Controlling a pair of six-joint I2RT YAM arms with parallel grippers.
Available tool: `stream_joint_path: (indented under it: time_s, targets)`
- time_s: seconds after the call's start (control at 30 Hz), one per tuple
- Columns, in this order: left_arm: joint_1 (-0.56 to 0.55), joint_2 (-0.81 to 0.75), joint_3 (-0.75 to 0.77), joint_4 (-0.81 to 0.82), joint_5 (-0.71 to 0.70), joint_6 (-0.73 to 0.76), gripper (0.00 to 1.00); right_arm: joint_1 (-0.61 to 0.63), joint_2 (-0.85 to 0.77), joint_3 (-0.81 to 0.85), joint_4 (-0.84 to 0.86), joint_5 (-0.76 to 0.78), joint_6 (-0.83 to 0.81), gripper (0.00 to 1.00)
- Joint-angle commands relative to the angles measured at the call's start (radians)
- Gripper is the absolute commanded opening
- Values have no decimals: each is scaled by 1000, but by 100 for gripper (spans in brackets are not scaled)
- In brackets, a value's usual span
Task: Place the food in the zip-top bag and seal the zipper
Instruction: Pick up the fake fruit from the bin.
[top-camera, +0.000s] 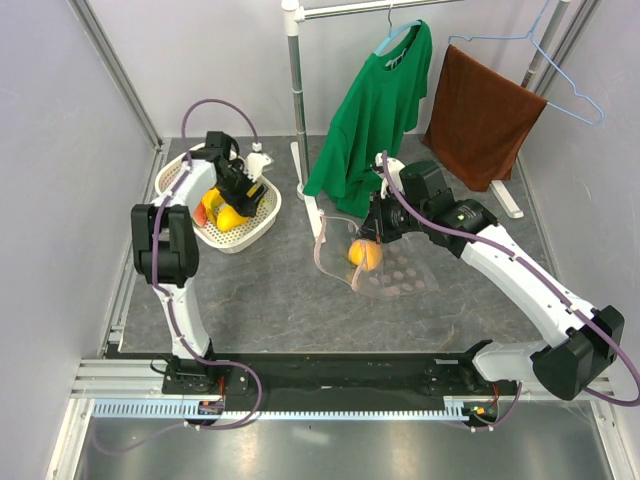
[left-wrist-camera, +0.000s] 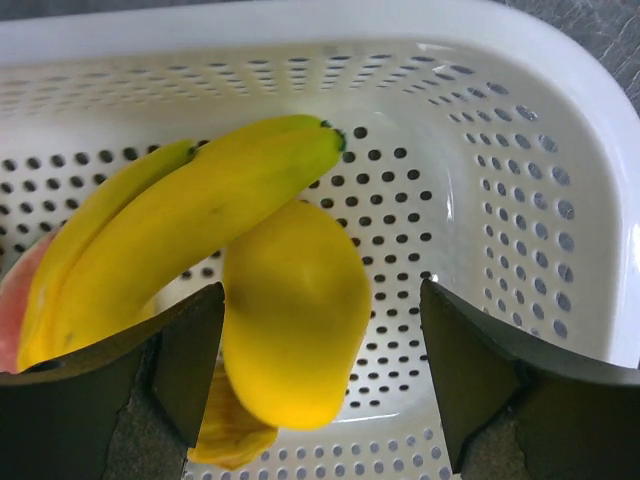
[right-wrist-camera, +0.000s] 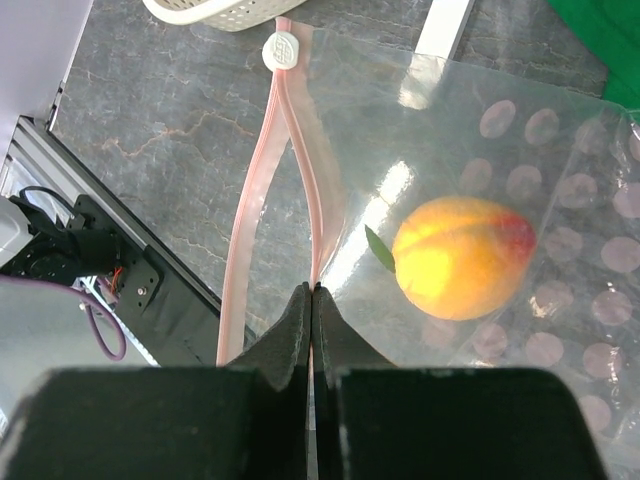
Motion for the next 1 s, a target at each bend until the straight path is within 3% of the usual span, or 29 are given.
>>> stream_joint_path:
  time_s: [0.0,0.33,0.47,0.6,0.67,0.77,0.8,0.87,0.9,0.93,0.97]
  targets:
    - [-41,43,-32,52,-83,39,84,-6,5,5,2,-5,15,0]
    - [-64,-14,-113,87,-149,54,73,-16,-4,0,4,-45,14,0]
    - [-58,-96,-130,86,-140,36,56,-22,-7,-5,5,-36,23,0]
    - [-36,-233,-90,99,10,-88,42,-35,-6,3,4,-61,49,0]
    - [-18,-323,-61,101,95,-155,40,-44,-4,8,10,-80,75,0]
    - [-4,-475,-96,119,364,-297,39,-55,-4,17,16,-109,92,0]
    - [-4,-519,-130,148,511,-386,39,-56,0,20,16,-117,103,0]
    - [-8,-680,-305,388,635,-538,38,-67,2,25,22,-144,115,0]
    - [-18,-734,-384,509,693,-732,37,-68,7,25,25,-158,126,0]
    - [-51,-800,-462,795,699,-822,37,-71,10,25,31,-175,129,0]
    - [-82,-896,-595,917,692,-881,37,-78,11,26,36,-204,135,0]
